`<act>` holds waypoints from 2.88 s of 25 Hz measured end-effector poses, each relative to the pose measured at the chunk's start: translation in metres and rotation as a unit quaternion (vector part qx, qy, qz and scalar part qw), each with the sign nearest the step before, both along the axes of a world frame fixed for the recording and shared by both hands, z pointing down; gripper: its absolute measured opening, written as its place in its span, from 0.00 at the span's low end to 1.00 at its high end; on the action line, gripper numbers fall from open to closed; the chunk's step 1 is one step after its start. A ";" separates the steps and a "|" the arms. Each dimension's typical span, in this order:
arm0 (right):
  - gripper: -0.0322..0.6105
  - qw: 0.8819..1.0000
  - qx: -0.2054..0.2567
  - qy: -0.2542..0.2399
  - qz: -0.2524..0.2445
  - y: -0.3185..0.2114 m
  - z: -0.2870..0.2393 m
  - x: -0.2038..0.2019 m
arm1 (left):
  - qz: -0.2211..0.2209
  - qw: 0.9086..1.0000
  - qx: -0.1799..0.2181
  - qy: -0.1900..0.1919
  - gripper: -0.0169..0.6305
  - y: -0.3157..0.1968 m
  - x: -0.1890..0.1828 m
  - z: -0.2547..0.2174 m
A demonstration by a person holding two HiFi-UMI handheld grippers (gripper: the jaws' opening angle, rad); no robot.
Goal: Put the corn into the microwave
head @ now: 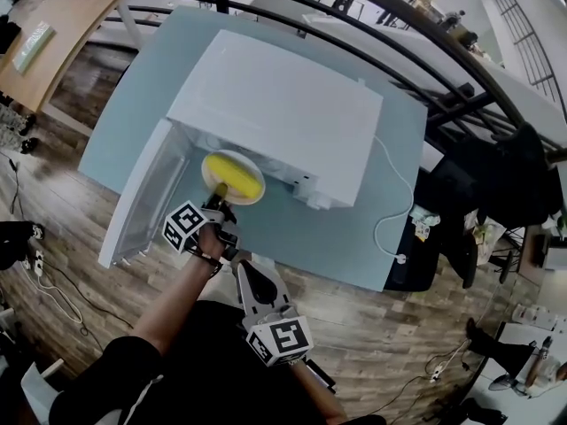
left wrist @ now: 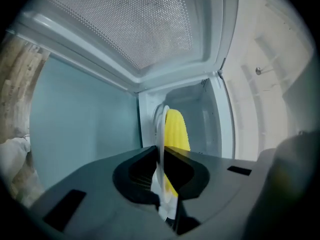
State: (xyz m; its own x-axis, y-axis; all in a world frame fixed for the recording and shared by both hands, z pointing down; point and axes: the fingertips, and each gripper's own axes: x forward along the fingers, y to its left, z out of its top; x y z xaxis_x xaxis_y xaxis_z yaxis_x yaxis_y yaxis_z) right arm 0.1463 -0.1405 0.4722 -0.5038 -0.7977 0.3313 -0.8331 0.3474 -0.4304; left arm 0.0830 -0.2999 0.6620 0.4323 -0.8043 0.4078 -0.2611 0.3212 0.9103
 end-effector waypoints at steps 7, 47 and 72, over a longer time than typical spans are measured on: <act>0.06 1.000 -0.001 0.009 -0.009 -0.014 0.000 0.009 | -0.008 1.000 -0.003 -0.001 0.07 -0.016 0.006 0.005; 0.06 0.999 -0.040 0.011 -0.007 -0.049 0.033 0.048 | -0.059 0.998 -0.027 -0.019 0.07 -0.068 0.014 0.039; 0.06 0.999 -0.051 0.005 0.006 -0.053 0.038 0.057 | -0.005 0.993 -0.017 -0.114 0.11 -0.080 0.029 0.036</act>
